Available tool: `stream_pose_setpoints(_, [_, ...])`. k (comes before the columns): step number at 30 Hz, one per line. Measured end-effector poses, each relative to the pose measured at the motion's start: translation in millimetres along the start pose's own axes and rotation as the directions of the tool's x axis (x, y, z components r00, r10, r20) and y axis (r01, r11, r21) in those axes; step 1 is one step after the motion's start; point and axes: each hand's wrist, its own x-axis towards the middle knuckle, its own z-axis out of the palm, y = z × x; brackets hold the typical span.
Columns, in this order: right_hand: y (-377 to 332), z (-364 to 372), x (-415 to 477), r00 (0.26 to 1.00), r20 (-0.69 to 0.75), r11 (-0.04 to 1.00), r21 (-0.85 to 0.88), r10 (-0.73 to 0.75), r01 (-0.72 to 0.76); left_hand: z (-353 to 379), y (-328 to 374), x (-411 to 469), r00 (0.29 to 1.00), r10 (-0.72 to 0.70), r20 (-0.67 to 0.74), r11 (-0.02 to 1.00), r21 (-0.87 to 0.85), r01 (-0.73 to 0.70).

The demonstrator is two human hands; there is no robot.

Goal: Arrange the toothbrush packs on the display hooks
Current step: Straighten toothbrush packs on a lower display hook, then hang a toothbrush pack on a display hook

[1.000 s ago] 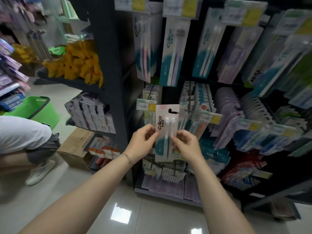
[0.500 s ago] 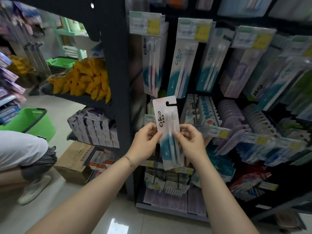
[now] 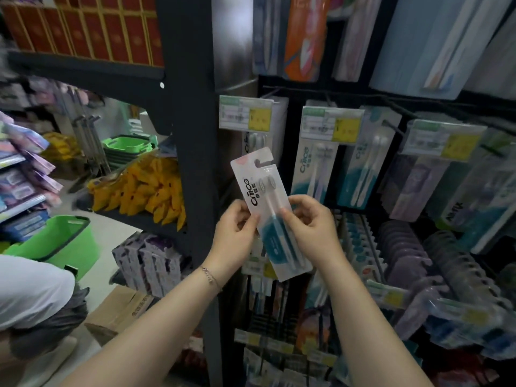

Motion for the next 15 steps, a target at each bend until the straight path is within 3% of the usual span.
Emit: stream_pose_setpoints(15, [-26.3, 26.6, 67.7, 0.990, -0.097, 0.995, -0.030, -0.098, 0.095, -5.2, 20.9, 65.5, 0.983, 0.024, -0.184, 0.997, -0.067, -0.037])
